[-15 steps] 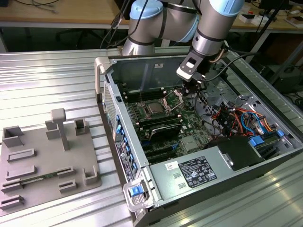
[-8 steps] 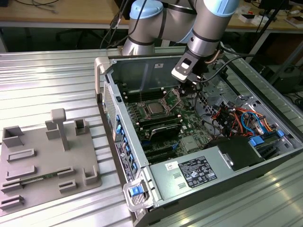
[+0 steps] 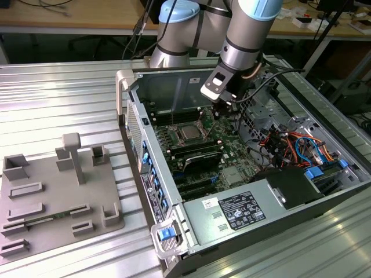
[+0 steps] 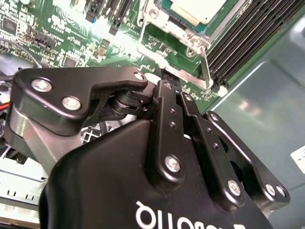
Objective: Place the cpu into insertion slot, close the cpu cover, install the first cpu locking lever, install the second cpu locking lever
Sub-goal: 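Close the cpu cover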
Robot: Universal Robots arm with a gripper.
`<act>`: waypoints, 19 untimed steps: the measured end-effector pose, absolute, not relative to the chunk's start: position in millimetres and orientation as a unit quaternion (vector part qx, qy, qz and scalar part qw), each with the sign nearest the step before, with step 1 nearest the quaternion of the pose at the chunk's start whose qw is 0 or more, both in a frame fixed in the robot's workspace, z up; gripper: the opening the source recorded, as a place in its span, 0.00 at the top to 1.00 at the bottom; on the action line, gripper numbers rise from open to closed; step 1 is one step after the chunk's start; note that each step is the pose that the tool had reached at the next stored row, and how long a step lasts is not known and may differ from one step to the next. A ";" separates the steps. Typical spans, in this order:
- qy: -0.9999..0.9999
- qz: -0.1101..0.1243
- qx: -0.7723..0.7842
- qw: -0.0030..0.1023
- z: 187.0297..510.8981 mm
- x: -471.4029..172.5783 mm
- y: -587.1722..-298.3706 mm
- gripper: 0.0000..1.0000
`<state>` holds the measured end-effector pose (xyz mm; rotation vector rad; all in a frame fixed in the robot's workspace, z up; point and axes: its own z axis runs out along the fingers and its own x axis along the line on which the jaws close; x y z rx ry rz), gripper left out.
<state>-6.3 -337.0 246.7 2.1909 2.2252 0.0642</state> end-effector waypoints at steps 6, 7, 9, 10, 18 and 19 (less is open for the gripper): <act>0.712 0.022 0.701 0.008 245.5 -15.0 -337.0 0.89; 0.712 0.022 0.701 0.008 245.3 -16.4 -337.0 0.89; 0.712 0.022 0.701 0.008 244.8 -21.2 -337.1 0.89; 0.712 0.022 0.702 0.008 244.6 -23.3 -337.1 0.89; 0.712 0.022 0.701 0.008 241.5 -37.7 -337.0 0.89; 0.712 0.022 0.701 0.008 239.8 -44.0 -337.0 0.89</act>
